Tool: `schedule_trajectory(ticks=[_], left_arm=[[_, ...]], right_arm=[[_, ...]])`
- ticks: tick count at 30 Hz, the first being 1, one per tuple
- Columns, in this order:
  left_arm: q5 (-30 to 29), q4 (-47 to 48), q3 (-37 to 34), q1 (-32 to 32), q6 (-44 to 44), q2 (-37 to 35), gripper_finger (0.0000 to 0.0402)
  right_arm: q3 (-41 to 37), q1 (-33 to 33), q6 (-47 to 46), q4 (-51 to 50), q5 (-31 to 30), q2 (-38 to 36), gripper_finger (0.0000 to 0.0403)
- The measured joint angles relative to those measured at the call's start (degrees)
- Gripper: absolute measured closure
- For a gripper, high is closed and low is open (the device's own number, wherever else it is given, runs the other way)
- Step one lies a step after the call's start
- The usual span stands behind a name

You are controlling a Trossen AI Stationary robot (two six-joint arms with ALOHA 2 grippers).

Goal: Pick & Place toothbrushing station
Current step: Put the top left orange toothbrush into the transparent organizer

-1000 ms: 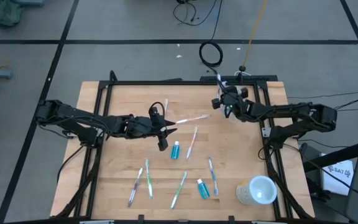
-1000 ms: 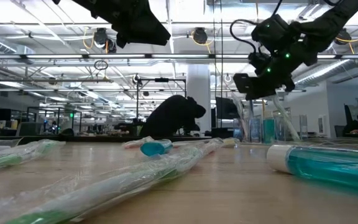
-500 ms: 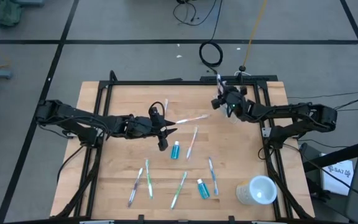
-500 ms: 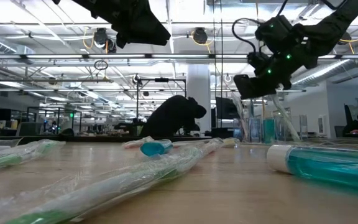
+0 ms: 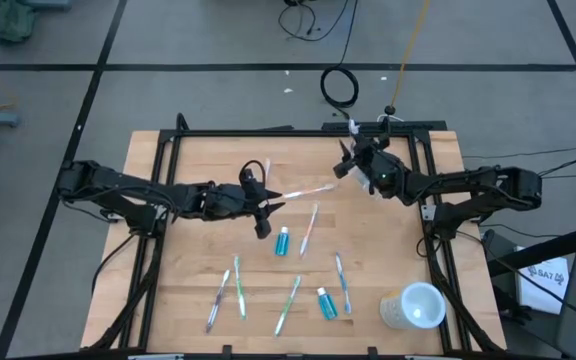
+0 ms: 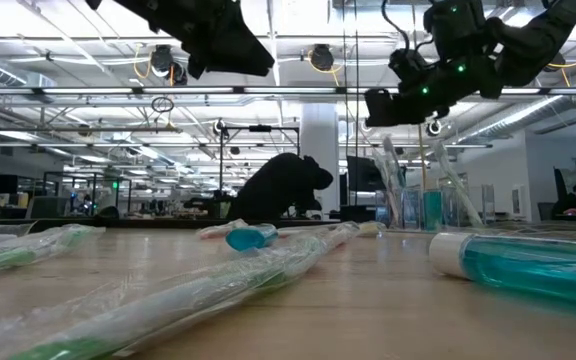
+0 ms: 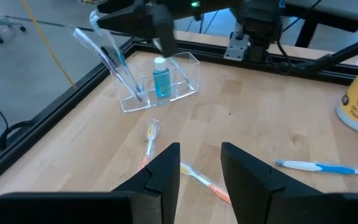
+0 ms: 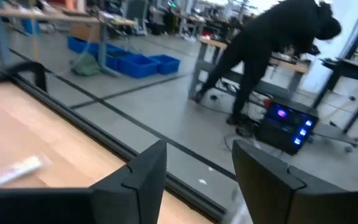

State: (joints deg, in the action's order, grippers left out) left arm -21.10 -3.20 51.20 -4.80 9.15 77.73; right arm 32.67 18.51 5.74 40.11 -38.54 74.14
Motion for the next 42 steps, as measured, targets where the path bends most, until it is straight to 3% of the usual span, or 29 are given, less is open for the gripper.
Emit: schedule_trajectory(ticks=[9,11,16,27,33,42], left_arm=[[-0.01,1.17,-0.02,2.22,0.38,0.00,0.0279],[-0.01,1.69,-0.02,2.73,1.21,0.00,0.0279],[-0.04,2.12,-0.02,4.74,5.12,1.59,0.0279],[0.39,1.02,-0.07,12.02,14.30,13.33,0.0279],[-0.08,6.12,-0.04,17.40,21.49,17.40,0.0279],[-0.49,6.06,-0.04,21.00,24.31,26.13,0.0280]], right_arm=[[0.00,-1.92,-3.00,9.47,24.07,-0.01,0.0243],[0.00,-2.56,-3.74,10.98,26.83,-0.01,0.0243],[0.00,-4.08,-2.23,11.99,26.80,0.01,0.0243],[0.00,-4.19,-0.52,11.90,26.68,0.01,0.0243],[0.04,-4.16,-0.53,11.91,26.66,0.01,0.0243],[0.04,-4.16,-0.55,11.90,26.66,0.01,0.0243]])
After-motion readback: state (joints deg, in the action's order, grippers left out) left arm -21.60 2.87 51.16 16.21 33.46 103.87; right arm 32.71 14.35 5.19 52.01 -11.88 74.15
